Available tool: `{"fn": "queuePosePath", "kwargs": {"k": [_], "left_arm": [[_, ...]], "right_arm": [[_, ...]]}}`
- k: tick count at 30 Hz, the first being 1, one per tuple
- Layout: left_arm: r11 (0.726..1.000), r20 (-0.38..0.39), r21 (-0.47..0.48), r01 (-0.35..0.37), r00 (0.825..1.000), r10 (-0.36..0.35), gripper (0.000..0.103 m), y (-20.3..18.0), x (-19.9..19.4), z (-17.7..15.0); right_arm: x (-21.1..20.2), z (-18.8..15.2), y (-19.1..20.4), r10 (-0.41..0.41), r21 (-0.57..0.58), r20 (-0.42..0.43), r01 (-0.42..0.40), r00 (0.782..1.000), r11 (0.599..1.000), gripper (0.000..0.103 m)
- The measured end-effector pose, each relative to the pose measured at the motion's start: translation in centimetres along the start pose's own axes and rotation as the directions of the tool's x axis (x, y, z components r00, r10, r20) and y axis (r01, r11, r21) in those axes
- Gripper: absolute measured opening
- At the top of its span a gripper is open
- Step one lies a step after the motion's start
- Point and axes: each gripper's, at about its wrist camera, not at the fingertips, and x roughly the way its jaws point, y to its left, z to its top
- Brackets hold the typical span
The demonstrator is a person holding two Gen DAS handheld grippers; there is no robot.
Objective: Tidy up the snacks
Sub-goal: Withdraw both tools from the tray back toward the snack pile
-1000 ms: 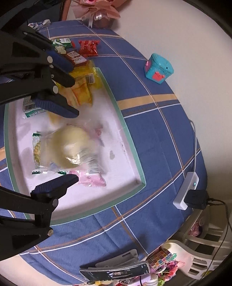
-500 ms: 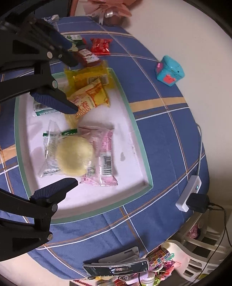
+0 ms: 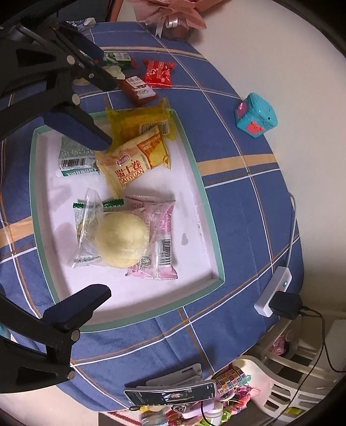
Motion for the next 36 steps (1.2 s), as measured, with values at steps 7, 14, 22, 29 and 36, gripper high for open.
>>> {"fn": "queuePosePath", "kwargs": {"k": [7,14,22,29,36], "left_arm": [[0.999,0.02,-0.034,-0.022,1.0,0.023,0.099,2.7,-0.6,0.3],[0.996,0.02,-0.079,-0.045,0.999,0.047,0.102,6.5,-0.7,0.4],[0.973,0.009,-0.223,-0.063,0.998,0.066,0.102,13.0,-1.1,0.0],[0.94,-0.02,-0.324,-0.11,0.994,0.109,0.102,18.4,-1.2,-1.0],[0.922,-0.051,-0.371,-0.112,0.994,0.1,0.102,20.8,-0.4,-1.8]], "right_arm": [[-0.5,-0.5,1.2,-0.004,-0.018,0.009,0.004,1.0,1.0,0.103],[-0.5,-1.0,3.3,-0.002,-0.047,0.008,0.003,1.0,0.999,0.103],[-0.1,-1.9,6.9,0.006,-0.11,-0.002,-0.006,1.0,0.994,0.103],[0.3,-3.5,11.4,0.033,-0.185,-0.017,-0.036,0.999,0.982,0.103],[1.2,-4.9,15.0,0.059,-0.238,-0.039,-0.066,0.998,0.969,0.103]]}}
